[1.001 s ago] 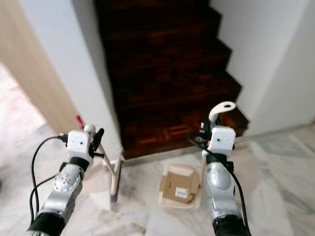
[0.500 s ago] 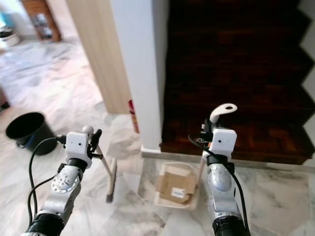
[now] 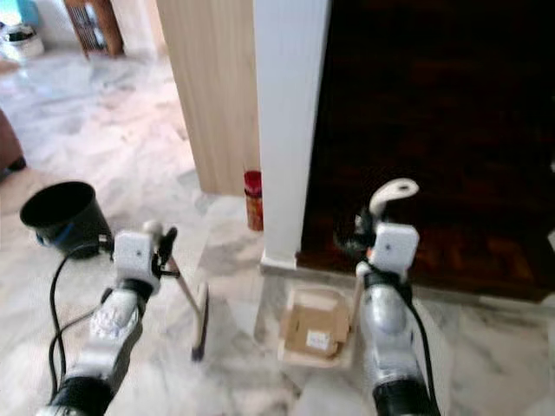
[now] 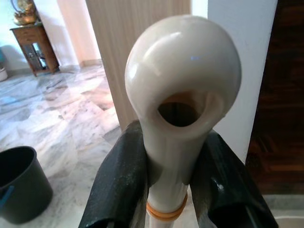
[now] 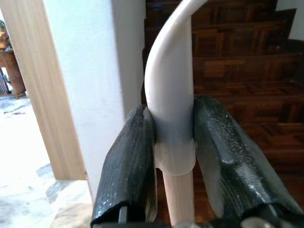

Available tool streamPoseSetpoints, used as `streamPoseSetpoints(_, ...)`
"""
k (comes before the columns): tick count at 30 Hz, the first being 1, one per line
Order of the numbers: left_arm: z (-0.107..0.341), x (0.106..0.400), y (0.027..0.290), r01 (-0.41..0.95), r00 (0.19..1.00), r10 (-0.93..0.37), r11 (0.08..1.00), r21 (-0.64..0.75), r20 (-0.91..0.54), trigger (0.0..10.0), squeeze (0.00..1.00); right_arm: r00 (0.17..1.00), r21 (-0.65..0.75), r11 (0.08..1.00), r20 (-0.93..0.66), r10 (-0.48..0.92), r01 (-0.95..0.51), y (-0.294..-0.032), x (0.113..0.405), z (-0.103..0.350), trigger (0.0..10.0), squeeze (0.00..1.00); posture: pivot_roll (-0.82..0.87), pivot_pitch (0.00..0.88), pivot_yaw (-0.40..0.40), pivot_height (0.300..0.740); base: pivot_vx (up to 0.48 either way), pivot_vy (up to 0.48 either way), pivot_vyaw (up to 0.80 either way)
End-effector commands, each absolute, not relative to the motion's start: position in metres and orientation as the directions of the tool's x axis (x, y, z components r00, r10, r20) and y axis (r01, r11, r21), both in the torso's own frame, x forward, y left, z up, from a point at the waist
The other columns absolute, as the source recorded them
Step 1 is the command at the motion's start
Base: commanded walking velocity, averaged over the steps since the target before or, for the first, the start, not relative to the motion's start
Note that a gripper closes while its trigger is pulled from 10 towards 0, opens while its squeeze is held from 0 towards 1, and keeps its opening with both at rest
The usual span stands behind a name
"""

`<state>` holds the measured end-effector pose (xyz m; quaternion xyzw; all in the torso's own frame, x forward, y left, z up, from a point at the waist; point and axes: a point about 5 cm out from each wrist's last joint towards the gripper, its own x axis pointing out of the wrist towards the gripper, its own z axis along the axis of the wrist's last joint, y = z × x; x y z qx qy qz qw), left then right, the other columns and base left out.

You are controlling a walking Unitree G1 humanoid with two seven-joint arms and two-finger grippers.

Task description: Sweep floor

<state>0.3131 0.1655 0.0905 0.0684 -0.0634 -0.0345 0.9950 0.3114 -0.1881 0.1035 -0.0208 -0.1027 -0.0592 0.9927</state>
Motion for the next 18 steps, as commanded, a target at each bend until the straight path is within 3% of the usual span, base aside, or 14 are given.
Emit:
streamPoseSetpoints(1, 0.1004, 0.3163, 0.1642, 0.057, 0.984, -0.081, 0.987, 0.149, 0.16, 10.0, 0.0, 0.961, -0.012, 0.991, 0.246, -0.124, 0.131, -0.1901, 0.3123, 0.1126, 10.0, 0.0, -0.01, 0.043, 0.051, 0.74, 0.0, 0.39, 0.0)
streamPoseSetpoints(18, 0.1011, 0.3165, 0.1627, 0.053, 0.983, -0.076, 0.989, 0.14, 0.164, 10.0, 0.0, 0.962, -0.009, 0.992, 0.247, -0.119, 0.125, -0.1916, 0.3125, 0.1138, 10.0, 0.0, -0.01, 0.044, 0.044, 0.74, 0.0, 0.407, 0.0)
